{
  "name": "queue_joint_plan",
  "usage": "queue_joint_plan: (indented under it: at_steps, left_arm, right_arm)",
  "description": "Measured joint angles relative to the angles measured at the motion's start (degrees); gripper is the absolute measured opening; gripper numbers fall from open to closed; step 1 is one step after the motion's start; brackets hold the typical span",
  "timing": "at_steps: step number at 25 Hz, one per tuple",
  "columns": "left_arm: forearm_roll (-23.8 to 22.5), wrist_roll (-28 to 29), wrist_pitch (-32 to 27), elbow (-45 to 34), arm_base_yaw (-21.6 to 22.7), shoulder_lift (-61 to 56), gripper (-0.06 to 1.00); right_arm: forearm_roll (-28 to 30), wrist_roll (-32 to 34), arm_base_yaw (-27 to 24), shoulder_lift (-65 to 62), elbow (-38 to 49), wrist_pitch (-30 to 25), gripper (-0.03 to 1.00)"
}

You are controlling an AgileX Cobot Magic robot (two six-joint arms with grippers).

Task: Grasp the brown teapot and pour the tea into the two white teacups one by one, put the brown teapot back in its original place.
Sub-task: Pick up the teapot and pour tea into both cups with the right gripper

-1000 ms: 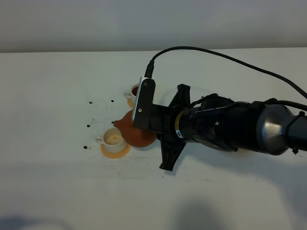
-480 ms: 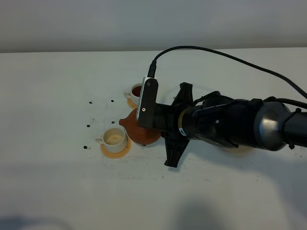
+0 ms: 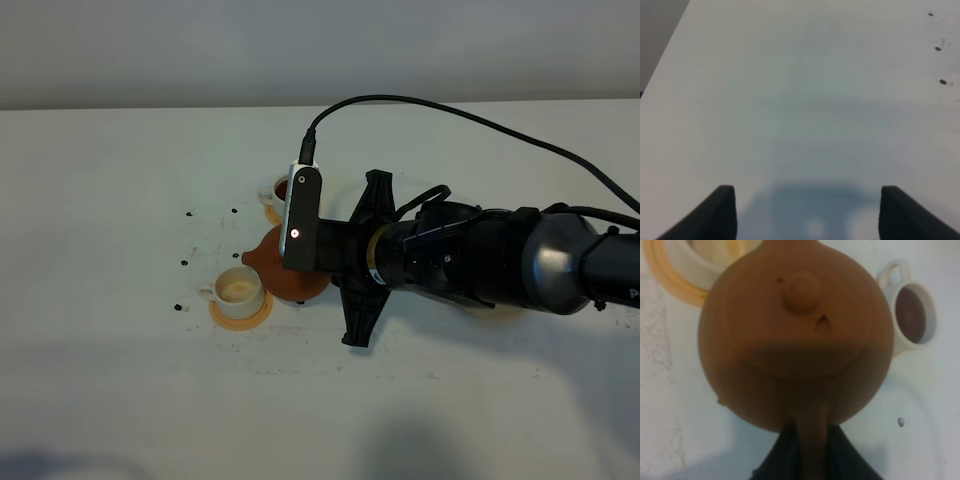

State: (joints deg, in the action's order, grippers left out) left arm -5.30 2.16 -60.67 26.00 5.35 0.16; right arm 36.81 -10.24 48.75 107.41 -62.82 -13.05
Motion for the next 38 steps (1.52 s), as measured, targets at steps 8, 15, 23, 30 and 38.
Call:
queue_joint_plan:
  at_steps: [8,15,23,30,38]
  left_arm:
    - [0.0,0.0,0.0,0.0,0.0,0.0,0.57]
    - [0.0,0.0,0.0,0.0,0.0,0.0,0.57]
    - [0.0,0.0,-0.05,0.0,0.0,0.0,0.57]
    - [0.0,0.0,-0.05,0.0,0.0,0.0,0.57]
    - [0.0,0.0,0.01,0.0,0.0,0.0,0.57]
  right_arm:
    - [2.32,0.0,0.98,0.04,0.0,-0.01,0.09]
    - [5.31,0.0,1.12,0.04,0.0,0.0,0.09]
    - [9.46,0.0,1.12,0.04,0.0,-1.14,0.09]
    - [12.44,0.0,1.12,0.04,-0.28,-2.61,0.09]
    - [14.25,-0.06,1.12,0.04,-1.78,-3.86,0.09]
